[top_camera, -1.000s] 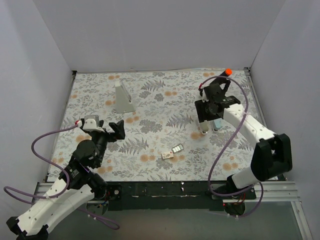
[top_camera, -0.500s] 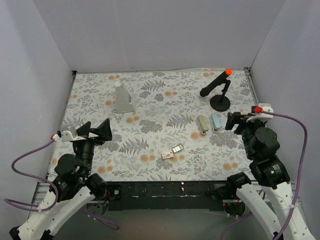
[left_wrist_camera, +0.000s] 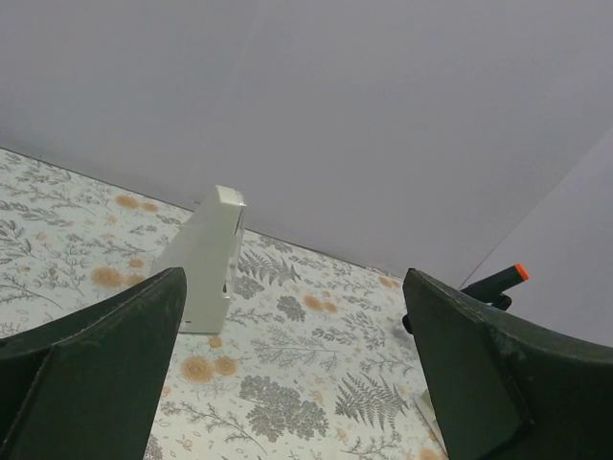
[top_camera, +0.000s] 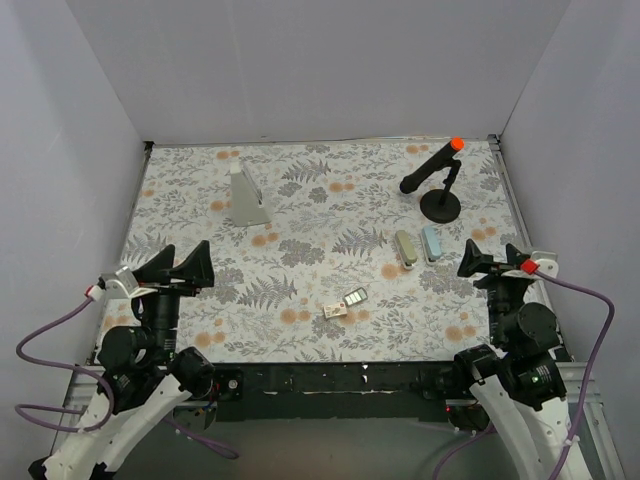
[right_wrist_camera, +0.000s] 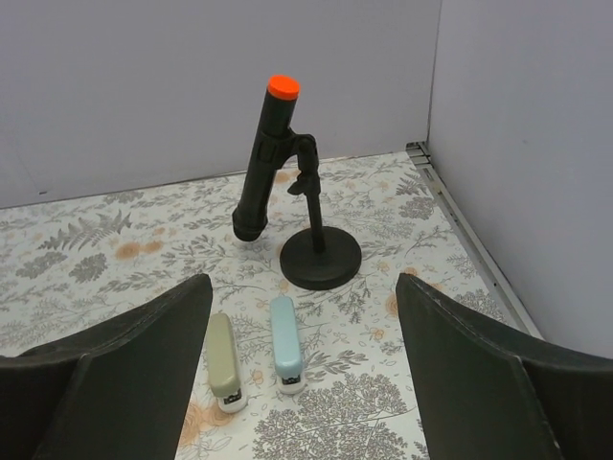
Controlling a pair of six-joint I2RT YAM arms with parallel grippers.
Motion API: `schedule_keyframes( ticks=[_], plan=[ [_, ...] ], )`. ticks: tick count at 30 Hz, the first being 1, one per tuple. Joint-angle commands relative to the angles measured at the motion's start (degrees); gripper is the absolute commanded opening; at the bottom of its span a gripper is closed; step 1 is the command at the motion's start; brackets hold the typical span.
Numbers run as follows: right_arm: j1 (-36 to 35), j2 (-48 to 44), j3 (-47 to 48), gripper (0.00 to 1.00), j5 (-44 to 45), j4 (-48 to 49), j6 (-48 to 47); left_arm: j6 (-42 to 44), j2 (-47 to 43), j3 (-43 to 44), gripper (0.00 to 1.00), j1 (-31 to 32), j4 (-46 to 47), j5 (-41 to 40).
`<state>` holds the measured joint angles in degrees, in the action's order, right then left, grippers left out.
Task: Load the staples into the stapler
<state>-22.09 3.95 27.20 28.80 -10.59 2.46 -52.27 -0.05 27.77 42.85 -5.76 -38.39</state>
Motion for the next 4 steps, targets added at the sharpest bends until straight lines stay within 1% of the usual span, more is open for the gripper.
schedule_keyframes(
  ticks=[1,4],
  plan=[
    [0.2,-1.3,-0.5,0.86,2.4,4.8,-0.7,0.7,-4.3,-0.4,0.98,-0.5,1.5,-0.3],
    [0.2,-2.2,-1.3,0.85,2.8,5.4,-1.0,0.8,-3.6,-0.1,0.98,-0.9,1.1,0.1]
  ],
)
